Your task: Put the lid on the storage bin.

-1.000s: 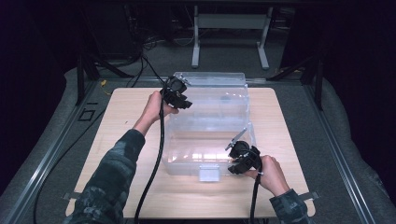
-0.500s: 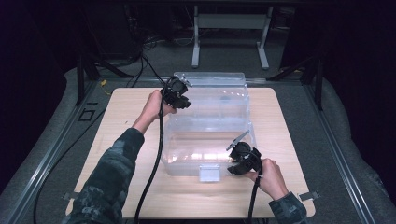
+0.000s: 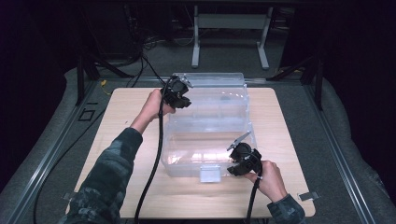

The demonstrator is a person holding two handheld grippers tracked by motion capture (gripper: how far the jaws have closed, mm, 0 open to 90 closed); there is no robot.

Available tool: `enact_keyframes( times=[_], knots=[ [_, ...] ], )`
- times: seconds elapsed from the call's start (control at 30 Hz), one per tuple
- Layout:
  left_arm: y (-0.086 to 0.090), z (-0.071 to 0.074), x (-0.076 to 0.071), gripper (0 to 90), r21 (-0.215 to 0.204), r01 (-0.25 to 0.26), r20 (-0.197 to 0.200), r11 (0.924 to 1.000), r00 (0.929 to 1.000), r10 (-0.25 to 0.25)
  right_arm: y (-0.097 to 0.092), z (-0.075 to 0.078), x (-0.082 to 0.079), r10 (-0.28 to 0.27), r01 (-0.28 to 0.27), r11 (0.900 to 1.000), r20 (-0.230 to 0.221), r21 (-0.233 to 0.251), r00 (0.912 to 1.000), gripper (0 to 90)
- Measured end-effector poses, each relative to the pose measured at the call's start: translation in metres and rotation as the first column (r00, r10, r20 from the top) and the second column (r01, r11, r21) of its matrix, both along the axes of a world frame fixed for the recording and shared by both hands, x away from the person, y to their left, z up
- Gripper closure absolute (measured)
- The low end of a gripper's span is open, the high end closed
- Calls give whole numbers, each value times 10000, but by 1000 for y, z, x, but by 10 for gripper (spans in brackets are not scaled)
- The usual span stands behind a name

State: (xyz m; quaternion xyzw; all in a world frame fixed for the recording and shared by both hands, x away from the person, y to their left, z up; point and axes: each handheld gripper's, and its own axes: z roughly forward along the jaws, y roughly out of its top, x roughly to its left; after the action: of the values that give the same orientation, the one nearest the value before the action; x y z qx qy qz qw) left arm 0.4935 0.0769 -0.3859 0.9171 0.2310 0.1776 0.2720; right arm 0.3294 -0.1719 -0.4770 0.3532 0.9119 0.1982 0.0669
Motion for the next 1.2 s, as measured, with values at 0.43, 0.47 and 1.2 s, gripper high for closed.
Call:
enact_keyframes(
  times=[0.43, 0.47, 1.2],
  knots=[
    [-4, -12, 12, 720, -300, 264, -211, 9992, 9994, -271, 0, 0, 0, 73, -73, 10000, 30, -57, 10000, 618],
    [-3, -14, 13, 740, -438, 386, -224, 9983, 9990, -396, 0, 0, 0, 51, -51, 10000, 35, -33, 10000, 618],
    [-9, -9, 12, 799, 69, 370, -654, 9993, 9972, -364, -1, -2, -3, -73, 74, 10000, 283, -47, 9996, 589]
  ],
)
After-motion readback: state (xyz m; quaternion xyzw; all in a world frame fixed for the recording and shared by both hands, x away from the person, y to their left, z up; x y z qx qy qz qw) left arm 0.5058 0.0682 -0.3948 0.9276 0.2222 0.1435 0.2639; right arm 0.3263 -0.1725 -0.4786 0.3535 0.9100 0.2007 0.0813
